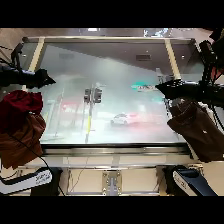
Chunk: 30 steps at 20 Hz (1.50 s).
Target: Fold the shirts.
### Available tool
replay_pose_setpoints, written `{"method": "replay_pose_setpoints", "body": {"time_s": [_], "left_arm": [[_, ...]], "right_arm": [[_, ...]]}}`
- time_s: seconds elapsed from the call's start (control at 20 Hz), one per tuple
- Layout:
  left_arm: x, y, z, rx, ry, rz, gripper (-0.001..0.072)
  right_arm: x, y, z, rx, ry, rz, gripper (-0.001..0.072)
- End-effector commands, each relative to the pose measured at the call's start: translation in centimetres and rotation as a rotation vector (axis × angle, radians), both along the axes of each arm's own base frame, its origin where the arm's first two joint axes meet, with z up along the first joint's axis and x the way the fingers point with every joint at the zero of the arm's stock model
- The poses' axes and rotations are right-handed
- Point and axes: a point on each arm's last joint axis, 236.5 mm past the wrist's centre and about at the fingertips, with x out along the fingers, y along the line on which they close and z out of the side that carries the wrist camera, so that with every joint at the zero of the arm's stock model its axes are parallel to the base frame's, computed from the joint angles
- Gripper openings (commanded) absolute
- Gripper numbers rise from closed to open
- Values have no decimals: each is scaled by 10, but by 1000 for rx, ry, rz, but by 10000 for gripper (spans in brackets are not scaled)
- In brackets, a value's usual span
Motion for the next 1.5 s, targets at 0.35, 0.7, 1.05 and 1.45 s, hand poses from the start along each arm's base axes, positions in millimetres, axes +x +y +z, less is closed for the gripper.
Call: {"method": "replay_pose_setpoints", "body": {"time_s": [0.35, 0.7, 1.05, 1.45], "left_arm": [[1, 1, -4, -1, 9, 0, 11], [6, 3, -3, 3, -10, 15, 11], [54, 201, 22, 358, -289, 500, 710], [-8, 333, -70, 399, 2, 749, 710]], "right_arm": [[0, -1, -1, -5, 0, -1, 19], [19, -7, 15, 19, -82, -64, 19], [42, -15, 51, 106, -213, -155, 19], [60, -30, 80, 164, -330, -251, 39]]}}
